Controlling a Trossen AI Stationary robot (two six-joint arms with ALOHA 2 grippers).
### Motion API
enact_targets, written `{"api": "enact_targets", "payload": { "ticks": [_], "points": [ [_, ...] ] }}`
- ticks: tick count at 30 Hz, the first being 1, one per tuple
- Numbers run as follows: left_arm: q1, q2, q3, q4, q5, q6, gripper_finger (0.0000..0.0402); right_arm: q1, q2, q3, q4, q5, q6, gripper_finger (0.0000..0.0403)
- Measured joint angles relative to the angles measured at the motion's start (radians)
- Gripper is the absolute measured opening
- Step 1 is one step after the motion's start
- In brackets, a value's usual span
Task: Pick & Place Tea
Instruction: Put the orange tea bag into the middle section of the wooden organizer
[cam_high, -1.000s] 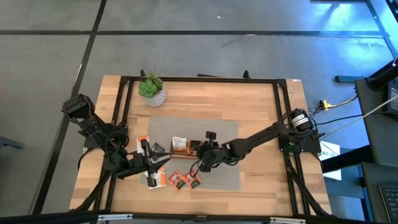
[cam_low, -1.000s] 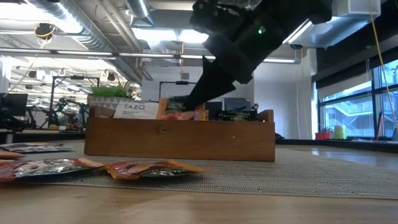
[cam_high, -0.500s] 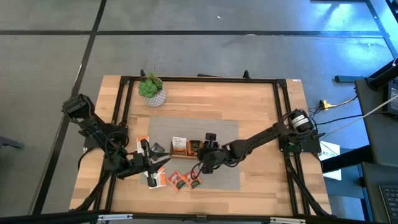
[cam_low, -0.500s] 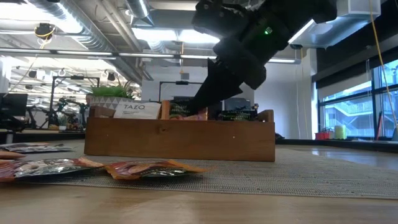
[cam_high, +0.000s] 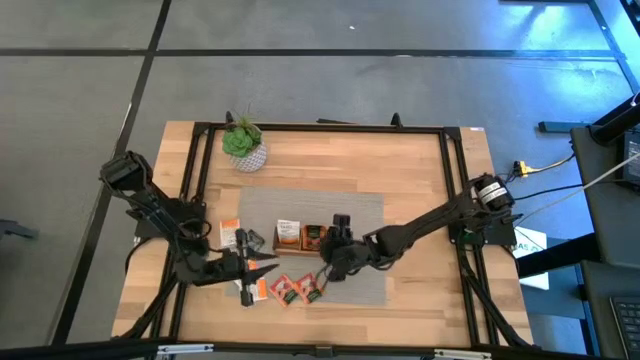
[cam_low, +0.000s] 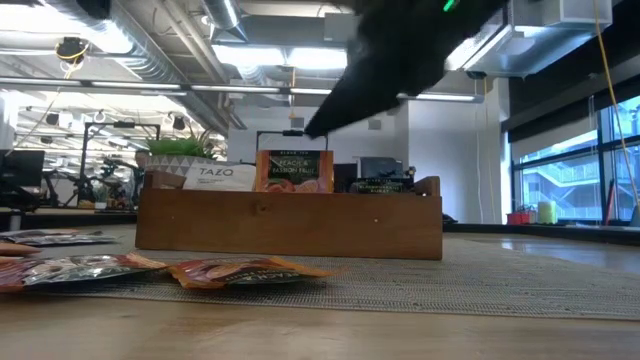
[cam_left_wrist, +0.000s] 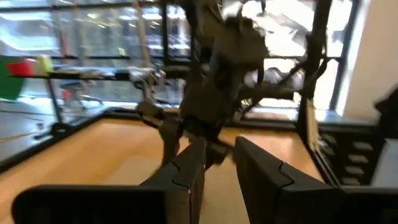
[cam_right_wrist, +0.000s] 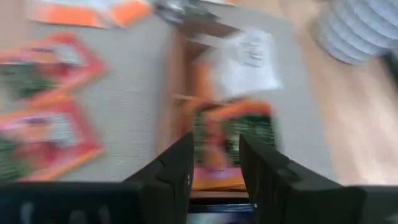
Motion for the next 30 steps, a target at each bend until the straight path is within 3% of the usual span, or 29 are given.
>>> {"api": "enact_targets", "payload": {
  "ticks": [4,8,13,21,30],
  "points": [
    [0.06,0.0,0.053,-0.174,0.178,-0.111,0.0084,0.045,-0.013,0.0,0.014,-0.126,-0.002,0.0131],
    [0.097,0.016,0.126,-0.466,0.361,-0.352,0.0084,0.081,0.001,0.0,0.013,-0.27,-0.093,0.0132],
    [0.134,0.145,0.212,-0.647,0.361,-0.517,0.0084,0.114,0.041,0.0,0.047,-0.308,-0.209,0.0132],
    [0.201,0.371,0.35,-0.711,0.518,-0.603,0.0084,0.142,0.126,0.0,0.124,-0.261,-0.387,0.0132],
    [0.222,0.423,0.457,-1.002,0.569,-0.761,0.0083,0.16,0.146,0.0,0.13,-0.254,-0.514,0.0132]
  ]
}}
